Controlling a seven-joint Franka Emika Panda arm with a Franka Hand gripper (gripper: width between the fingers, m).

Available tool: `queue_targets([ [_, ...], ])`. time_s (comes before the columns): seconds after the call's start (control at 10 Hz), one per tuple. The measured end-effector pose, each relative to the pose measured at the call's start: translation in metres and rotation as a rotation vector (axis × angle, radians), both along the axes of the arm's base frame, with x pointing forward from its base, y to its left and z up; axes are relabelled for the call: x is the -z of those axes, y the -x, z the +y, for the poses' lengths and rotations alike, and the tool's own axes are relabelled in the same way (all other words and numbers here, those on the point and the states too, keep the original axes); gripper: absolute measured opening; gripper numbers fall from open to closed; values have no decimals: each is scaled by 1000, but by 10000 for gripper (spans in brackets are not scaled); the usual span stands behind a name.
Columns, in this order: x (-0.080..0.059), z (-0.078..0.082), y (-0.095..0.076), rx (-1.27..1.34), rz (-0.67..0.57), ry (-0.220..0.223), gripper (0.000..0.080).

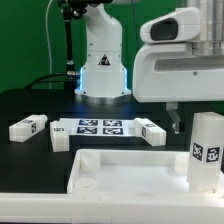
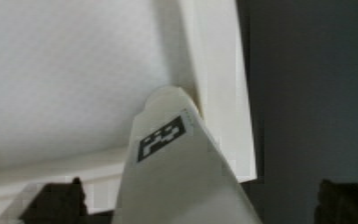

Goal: Assemble desk

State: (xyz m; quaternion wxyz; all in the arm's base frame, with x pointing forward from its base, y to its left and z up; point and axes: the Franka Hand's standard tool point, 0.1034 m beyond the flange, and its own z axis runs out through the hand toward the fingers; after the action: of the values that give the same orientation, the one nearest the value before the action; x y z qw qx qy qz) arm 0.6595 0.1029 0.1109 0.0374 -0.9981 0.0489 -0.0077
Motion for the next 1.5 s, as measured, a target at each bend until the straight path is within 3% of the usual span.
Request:
queue_targets([
  [0.4, 1, -2, 0, -334, -25, 15, 649],
  [0.5, 1, -2, 0, -335, -25, 15, 507],
  [0.6, 1, -2, 0, -333, -25, 15, 507],
  [0.7, 1, -2, 0, -333, -25, 15, 369],
  [0.8, 1, -4, -1, -331, -24, 17, 291],
  [1.1, 1, -4, -1, -300, -22, 16, 291],
  [1.5, 2, -8, -1, 102, 3, -20, 291],
])
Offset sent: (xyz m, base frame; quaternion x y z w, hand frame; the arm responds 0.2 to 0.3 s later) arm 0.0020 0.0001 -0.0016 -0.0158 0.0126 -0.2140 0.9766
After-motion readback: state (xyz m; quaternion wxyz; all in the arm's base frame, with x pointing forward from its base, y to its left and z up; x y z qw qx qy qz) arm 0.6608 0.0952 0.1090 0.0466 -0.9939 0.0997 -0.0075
